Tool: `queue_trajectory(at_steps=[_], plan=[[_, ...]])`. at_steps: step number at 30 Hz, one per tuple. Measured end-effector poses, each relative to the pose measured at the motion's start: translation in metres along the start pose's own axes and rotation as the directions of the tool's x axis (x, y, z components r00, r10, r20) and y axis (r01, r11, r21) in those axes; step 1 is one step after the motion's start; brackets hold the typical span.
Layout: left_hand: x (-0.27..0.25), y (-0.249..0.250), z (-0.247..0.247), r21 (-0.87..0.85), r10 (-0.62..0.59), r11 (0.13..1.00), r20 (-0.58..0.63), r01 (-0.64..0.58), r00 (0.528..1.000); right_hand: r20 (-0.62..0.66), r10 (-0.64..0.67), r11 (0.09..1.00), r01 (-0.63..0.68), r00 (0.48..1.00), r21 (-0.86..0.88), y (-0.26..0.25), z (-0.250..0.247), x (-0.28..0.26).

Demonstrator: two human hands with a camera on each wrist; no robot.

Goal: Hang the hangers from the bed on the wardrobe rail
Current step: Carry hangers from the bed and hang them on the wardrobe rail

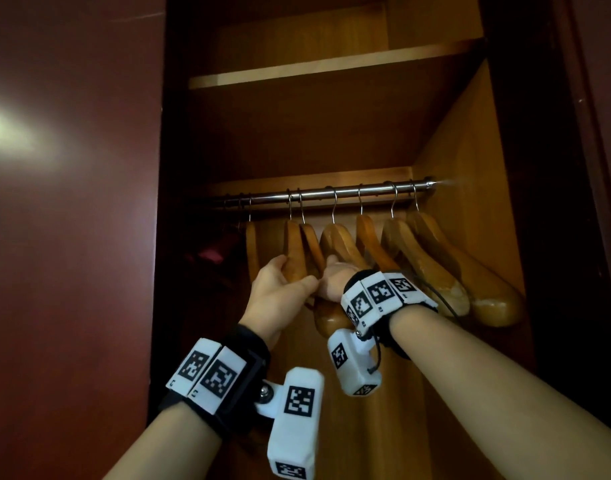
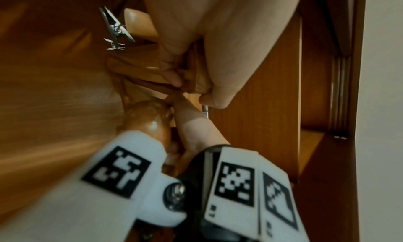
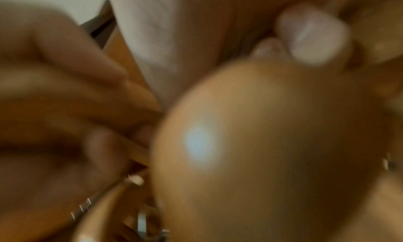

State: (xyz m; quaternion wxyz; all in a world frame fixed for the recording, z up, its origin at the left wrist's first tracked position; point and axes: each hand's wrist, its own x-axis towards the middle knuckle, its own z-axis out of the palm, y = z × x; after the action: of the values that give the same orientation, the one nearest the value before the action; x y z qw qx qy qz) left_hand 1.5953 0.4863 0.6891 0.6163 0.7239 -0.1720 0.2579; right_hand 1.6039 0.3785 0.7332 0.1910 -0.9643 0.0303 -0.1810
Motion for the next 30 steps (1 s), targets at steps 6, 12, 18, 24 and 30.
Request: queue_trajectory(at_steps=[6, 12, 18, 24, 30], plan=[[-0.001, 0.002, -0.007, 0.023, 0.002, 1.0, -0.004, -0.002, 1.0, -0.053, -0.008, 1.0, 0.007, 0.999, -0.028, -0.007, 0.001, 0.003], [-0.002, -0.001, -0.011, 0.052, 0.012, 0.999, -0.001, -0.011, 1.0, -0.103, -0.004, 0.997, -0.004, 0.995, -0.079, -0.006, -0.001, 0.001], [-0.005, -0.005, -0.006, 0.128, 0.012, 0.992, 0.023, -0.015, 1.0, -0.134, -0.009, 0.992, -0.008, 0.991, -0.126, 0.001, -0.002, -0.005], [-0.006, -0.008, -0.01, 0.301, 0.093, 0.951, -0.049, -0.074, 0.994, -0.136, -0.047, 0.992, 0.03, 0.99, -0.119, 0.007, -0.006, -0.011], [-0.003, -0.011, -0.028, 0.657, 0.22, 0.754, -0.218, -0.023, 0.951, -0.196, -0.089, 0.991, 0.067, 0.977, -0.114, 0.005, -0.013, -0.016]])
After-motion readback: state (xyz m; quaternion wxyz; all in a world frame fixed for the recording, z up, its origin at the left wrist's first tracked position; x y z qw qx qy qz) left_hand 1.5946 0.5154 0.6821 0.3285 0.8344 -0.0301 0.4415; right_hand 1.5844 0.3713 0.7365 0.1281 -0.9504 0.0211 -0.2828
